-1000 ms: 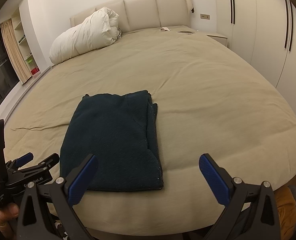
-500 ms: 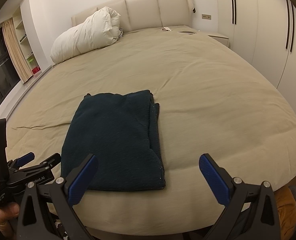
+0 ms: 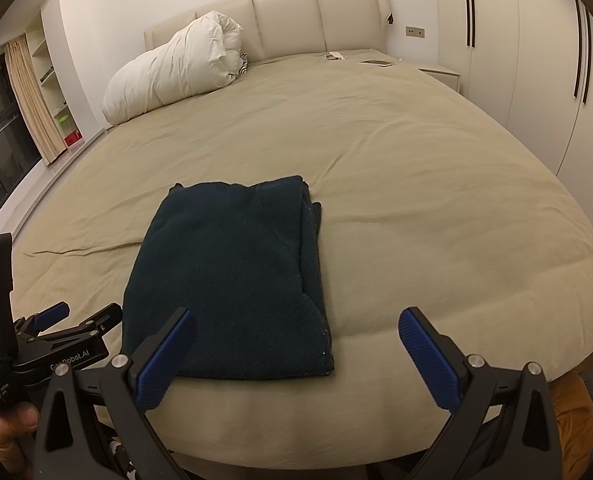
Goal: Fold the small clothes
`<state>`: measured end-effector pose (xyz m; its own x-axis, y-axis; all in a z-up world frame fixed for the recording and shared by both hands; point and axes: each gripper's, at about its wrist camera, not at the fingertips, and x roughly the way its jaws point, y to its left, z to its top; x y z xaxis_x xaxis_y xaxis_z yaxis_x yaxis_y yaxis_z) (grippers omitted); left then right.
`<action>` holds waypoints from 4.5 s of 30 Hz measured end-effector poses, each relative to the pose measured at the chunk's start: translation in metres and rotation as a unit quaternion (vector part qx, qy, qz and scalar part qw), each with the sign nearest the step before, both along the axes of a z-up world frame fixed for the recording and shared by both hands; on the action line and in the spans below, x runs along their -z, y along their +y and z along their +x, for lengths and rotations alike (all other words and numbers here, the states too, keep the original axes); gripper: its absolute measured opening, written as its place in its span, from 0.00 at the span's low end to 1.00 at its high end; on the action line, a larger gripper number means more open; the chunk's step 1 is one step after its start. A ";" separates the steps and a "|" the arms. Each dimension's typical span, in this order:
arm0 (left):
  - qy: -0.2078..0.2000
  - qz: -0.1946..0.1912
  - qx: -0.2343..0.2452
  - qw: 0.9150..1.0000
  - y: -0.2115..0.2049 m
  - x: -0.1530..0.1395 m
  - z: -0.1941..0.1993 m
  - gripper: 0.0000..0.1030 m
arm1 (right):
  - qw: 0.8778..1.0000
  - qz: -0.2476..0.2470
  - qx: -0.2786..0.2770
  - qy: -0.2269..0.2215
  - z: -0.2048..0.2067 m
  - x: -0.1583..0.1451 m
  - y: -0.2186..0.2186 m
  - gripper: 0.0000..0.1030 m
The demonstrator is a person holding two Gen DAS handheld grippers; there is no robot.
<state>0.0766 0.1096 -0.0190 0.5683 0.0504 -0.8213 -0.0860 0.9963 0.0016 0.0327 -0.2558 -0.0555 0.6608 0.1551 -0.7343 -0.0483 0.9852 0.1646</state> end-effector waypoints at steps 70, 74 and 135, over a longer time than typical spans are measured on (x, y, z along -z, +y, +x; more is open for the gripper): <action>0.005 0.000 0.002 1.000 0.004 0.004 -0.002 1.00 | 1.000 0.001 -0.001 0.004 -0.006 0.005 0.004 1.00; 0.005 0.000 0.002 1.000 0.004 0.004 -0.002 1.00 | 1.000 0.001 -0.002 0.004 -0.006 0.005 0.004 1.00; 0.009 -0.003 0.007 1.000 0.006 0.006 -0.006 1.00 | 1.000 0.002 -0.005 0.008 -0.006 0.008 0.003 1.00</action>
